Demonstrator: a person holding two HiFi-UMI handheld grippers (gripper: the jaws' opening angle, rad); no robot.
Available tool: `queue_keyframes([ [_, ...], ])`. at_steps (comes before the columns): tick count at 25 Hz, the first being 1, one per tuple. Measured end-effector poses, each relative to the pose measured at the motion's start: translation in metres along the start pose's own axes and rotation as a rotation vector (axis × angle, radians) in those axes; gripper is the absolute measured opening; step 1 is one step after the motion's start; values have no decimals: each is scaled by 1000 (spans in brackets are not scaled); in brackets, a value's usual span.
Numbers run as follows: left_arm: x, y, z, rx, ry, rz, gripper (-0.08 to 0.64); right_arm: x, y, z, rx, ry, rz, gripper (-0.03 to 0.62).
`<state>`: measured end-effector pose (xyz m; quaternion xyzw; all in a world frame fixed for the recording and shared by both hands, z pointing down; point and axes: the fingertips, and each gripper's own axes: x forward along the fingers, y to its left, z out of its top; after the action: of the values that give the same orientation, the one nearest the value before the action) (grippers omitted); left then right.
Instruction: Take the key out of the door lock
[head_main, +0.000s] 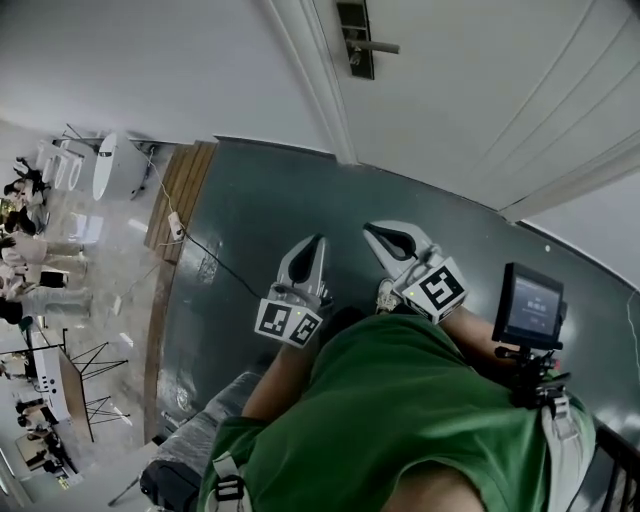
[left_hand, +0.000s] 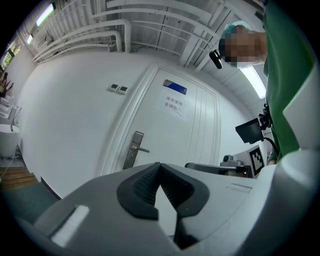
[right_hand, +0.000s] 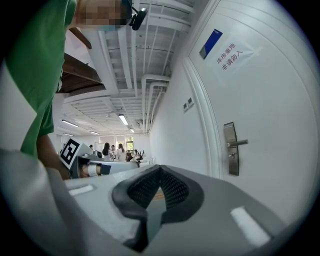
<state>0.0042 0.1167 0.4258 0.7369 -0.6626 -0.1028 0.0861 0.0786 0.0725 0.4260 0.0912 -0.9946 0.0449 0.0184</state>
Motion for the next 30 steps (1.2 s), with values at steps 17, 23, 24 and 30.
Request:
queue_keyframes([
  [17, 54, 11, 5, -5, 28, -102, -2, 7, -50, 2, 44, -14, -113, 2],
  [23, 69, 34, 24, -18, 33, -143, -2, 31, -61, 19, 40, -8, -166, 2],
  [24, 72, 40, 23, -20, 35, -151, -2, 37, -63, 18, 39, -6, -176, 2],
  [30, 94, 84, 16, -30, 38, -224, -2, 78, -78, 0, 42, 10, -250, 2],
])
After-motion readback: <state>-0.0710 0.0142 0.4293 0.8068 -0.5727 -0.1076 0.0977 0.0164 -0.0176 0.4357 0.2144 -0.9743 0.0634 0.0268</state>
